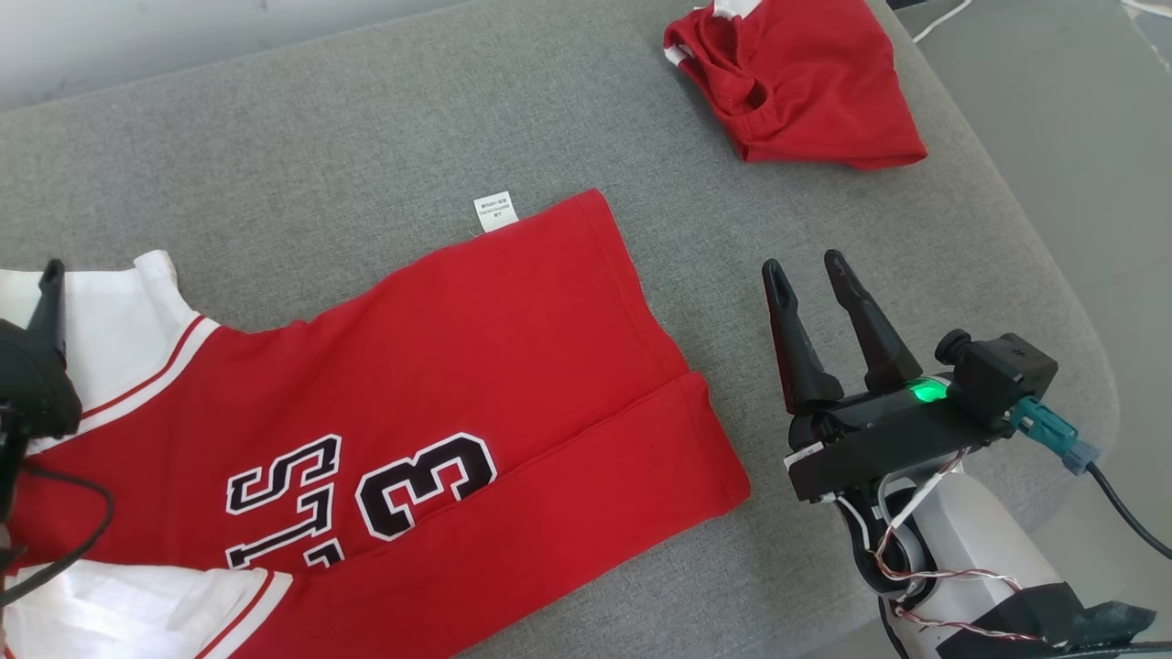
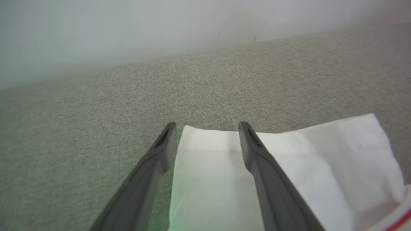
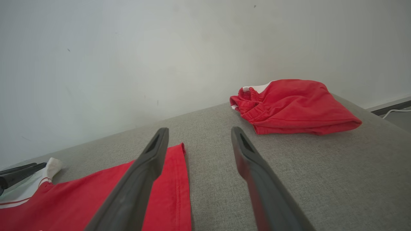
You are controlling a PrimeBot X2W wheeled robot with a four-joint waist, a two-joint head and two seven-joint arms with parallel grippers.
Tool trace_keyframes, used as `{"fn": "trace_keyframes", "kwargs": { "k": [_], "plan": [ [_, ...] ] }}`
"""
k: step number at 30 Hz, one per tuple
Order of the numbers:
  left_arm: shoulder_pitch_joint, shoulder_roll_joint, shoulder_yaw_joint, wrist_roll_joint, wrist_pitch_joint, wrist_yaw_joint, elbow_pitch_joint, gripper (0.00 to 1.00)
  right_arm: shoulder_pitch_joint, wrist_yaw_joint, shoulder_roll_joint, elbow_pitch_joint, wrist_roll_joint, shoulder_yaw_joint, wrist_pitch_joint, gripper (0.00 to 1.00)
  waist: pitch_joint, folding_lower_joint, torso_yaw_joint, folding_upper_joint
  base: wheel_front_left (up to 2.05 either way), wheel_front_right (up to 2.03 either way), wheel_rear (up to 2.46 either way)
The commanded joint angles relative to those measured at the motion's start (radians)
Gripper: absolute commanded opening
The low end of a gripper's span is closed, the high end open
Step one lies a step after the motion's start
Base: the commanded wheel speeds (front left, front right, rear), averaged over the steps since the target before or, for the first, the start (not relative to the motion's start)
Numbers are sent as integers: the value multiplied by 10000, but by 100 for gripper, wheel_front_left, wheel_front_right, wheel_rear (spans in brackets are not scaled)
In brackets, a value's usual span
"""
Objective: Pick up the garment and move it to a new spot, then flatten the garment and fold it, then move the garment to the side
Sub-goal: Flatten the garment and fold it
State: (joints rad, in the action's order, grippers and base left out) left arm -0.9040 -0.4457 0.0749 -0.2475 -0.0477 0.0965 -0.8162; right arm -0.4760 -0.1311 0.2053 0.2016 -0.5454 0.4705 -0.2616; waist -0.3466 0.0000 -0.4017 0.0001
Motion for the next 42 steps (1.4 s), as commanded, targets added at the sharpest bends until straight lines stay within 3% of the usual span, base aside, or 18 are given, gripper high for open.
{"fn": "trace_keyframes", "kwargs": {
  "k": [1,2,5,8,9,13,19,20,21,42],
  "plan": [
    [-51,20,39,-50,-52,69,-183,94,36,8,-16,0,-66,55,-41,100,-10,0,-6,-1,0,0,0],
    [-102,13,57,-79,-50,52,-244,52,10,8,-17,4,-73,74,-41,100,-24,0,-13,-1,0,0,0],
    [-169,54,124,-133,-98,68,-472,3,-53,8,41,58,-95,150,-39,100,-65,0,-46,-1,0,0,0],
    [-232,-19,124,-134,-34,21,-599,9,-97,8,62,90,-119,177,-39,100,-95,0,-79,-1,0,0,0],
    [-232,-39,140,-132,-61,0,-704,0,-116,8,76,109,-140,181,-39,100,-104,0,-93,-1,0,0,0],
    [-340,-149,205,31,243,-178,-910,0,-160,8,128,191,-172,186,-39,100,-53,0,-112,-1,0,0,0],
    [-396,-53,313,-86,563,-78,-1099,0,-26,8,170,326,-175,131,-39,100,177,0,78,-1,0,0,0],
    [-402,-59,332,-108,602,-52,-1109,42,-37,8,160,330,-182,151,-39,100,195,0,100,-1,0,0,0],
    [-419,-64,360,-107,636,-37,-1122,100,-49,8,162,340,-190,154,-39,100,207,0,124,-1,0,0,0],
    [-807,-332,916,-87,155,-12,-1752,100,-125,8,179,383,-439,332,-24,100,-36,0,-186,-1,0,0,0]
  ]
}}
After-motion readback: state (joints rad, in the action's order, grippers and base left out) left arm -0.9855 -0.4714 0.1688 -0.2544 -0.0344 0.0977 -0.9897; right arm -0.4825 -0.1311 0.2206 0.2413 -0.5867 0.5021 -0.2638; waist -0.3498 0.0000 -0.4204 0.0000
